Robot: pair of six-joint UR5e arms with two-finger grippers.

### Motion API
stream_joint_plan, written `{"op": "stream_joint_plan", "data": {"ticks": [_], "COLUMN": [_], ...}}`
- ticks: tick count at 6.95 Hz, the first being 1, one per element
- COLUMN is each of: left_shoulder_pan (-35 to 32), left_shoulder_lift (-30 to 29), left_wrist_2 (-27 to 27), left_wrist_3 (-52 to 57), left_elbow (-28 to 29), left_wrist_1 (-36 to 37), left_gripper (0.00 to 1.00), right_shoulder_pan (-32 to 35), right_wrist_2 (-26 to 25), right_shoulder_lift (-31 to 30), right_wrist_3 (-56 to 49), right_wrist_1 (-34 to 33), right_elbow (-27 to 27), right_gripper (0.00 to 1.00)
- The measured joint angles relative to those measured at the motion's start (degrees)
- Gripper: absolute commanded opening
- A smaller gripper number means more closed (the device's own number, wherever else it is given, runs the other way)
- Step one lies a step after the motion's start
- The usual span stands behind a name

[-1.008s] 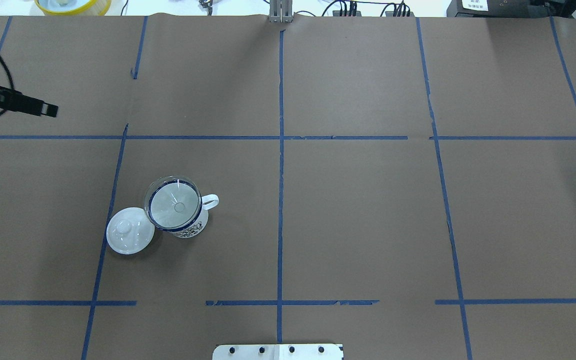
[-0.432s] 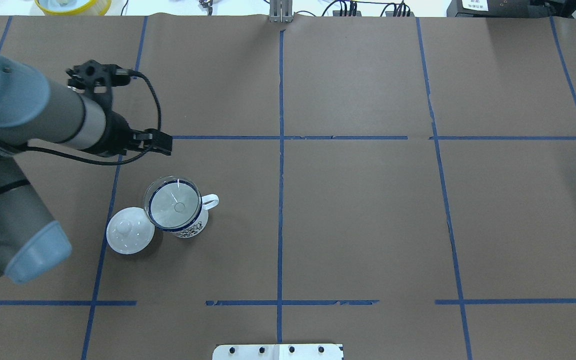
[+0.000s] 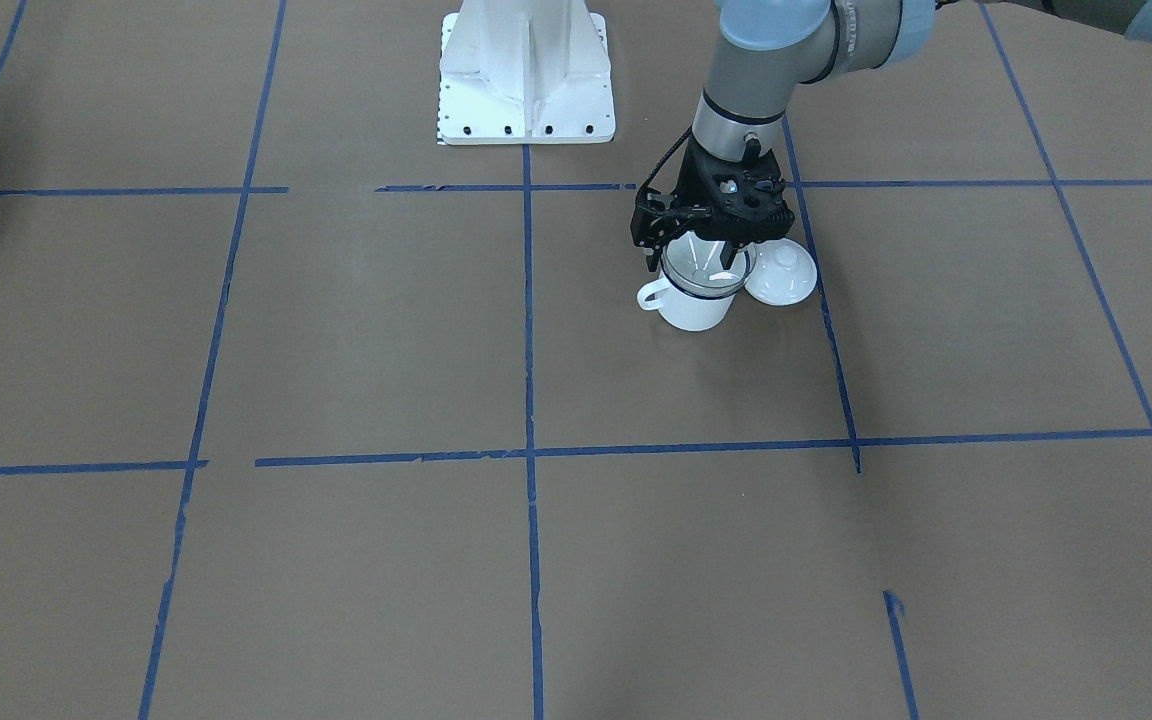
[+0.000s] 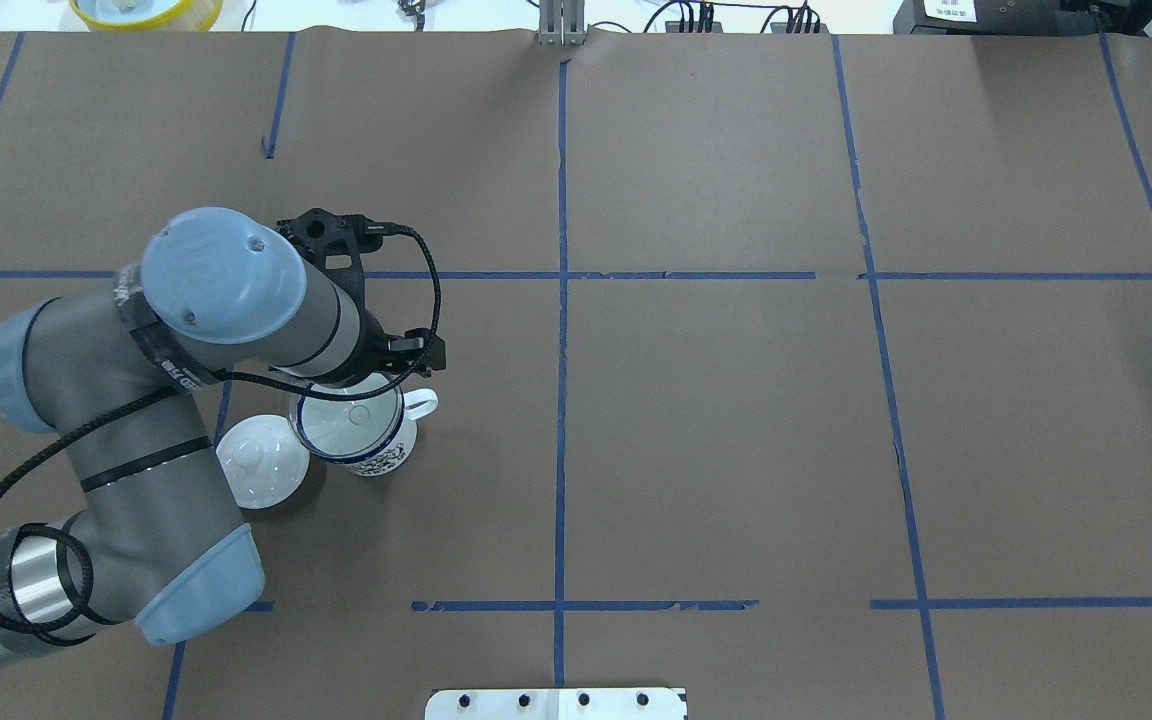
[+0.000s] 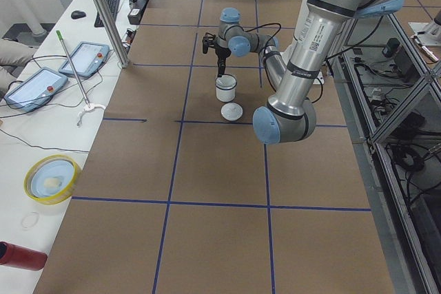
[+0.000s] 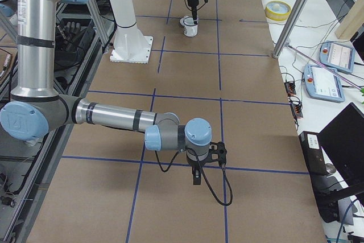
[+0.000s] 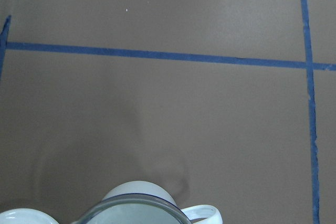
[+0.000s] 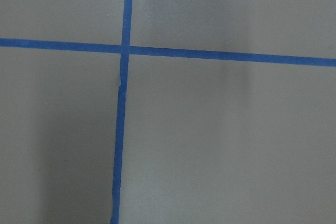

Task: Remove funnel from cup
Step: 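Close the left gripper on the glass funnel's rim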

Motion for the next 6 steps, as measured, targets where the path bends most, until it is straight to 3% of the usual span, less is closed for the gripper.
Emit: {"op": "stream_joint_plan", "data": {"ticks": [1,6], "left_shoulder_pan": [0.85,1.37], "left_shoulder_lift": [-0.21,0.04], "left_wrist_2": [0.16,0.19], "left_wrist_3": [-0.27,-0.3], "left_elbow": [0.5,-0.86], "left_wrist_1": [-0.16,0.02], "left_gripper": [0.01,0.0], "right_shoulder_pan": [0.0,0.0], "right_wrist_2": [0.0,0.0], "right_shoulder_lift": [0.0,0.0], "right_wrist_3": [0.0,0.0], "right_wrist_1": [0.0,0.0], "right_elbow": [0.0,0.0], "right_gripper": [1.0,1.0]}}
